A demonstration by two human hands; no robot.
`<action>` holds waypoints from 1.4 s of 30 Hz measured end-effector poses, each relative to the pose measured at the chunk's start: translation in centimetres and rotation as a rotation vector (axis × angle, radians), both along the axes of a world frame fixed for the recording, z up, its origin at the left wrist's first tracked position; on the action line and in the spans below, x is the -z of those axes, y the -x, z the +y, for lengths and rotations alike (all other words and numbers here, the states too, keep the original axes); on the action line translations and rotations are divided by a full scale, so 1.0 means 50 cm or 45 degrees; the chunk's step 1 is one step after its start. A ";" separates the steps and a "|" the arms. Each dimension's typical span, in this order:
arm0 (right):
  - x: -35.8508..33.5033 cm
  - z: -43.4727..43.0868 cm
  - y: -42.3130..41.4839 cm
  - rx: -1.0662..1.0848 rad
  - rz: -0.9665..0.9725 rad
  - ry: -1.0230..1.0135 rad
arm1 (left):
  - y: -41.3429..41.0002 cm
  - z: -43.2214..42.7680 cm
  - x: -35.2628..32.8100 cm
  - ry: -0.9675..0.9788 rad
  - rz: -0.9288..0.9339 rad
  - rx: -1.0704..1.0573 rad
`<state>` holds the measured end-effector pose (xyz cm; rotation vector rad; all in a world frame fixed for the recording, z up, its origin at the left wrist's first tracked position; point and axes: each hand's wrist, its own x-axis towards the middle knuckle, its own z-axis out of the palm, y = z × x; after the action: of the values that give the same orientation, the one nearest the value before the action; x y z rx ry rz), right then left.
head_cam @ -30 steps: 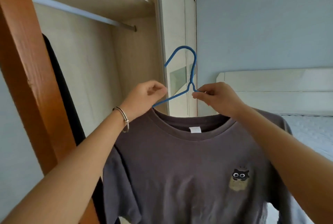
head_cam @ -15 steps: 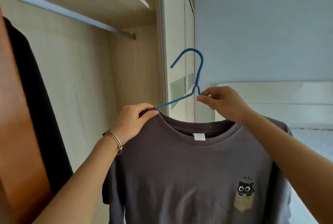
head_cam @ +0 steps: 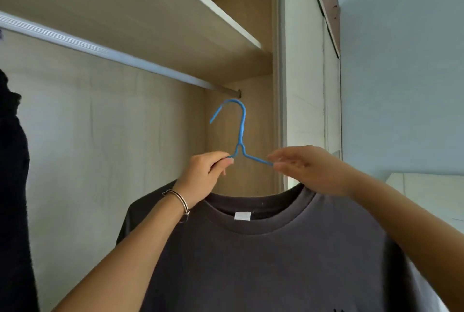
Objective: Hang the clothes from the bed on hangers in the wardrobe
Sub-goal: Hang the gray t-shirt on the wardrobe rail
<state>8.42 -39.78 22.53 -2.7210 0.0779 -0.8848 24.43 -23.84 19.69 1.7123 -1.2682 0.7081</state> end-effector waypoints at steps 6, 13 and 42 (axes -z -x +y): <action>-0.077 -0.131 -0.119 0.062 0.248 0.234 | -0.173 0.003 -0.090 0.263 0.161 -0.312; -0.143 -0.121 -0.288 -0.177 -0.116 -0.007 | -0.298 -0.023 -0.225 0.199 0.019 -0.740; -0.064 -0.116 -0.564 -0.583 -0.465 -0.756 | -0.444 -0.149 -0.038 -0.134 0.631 -0.236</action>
<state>36.61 -45.60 25.72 -1.8907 -0.2968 -0.9996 46.65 -31.28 21.59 1.9540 -0.8206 0.2898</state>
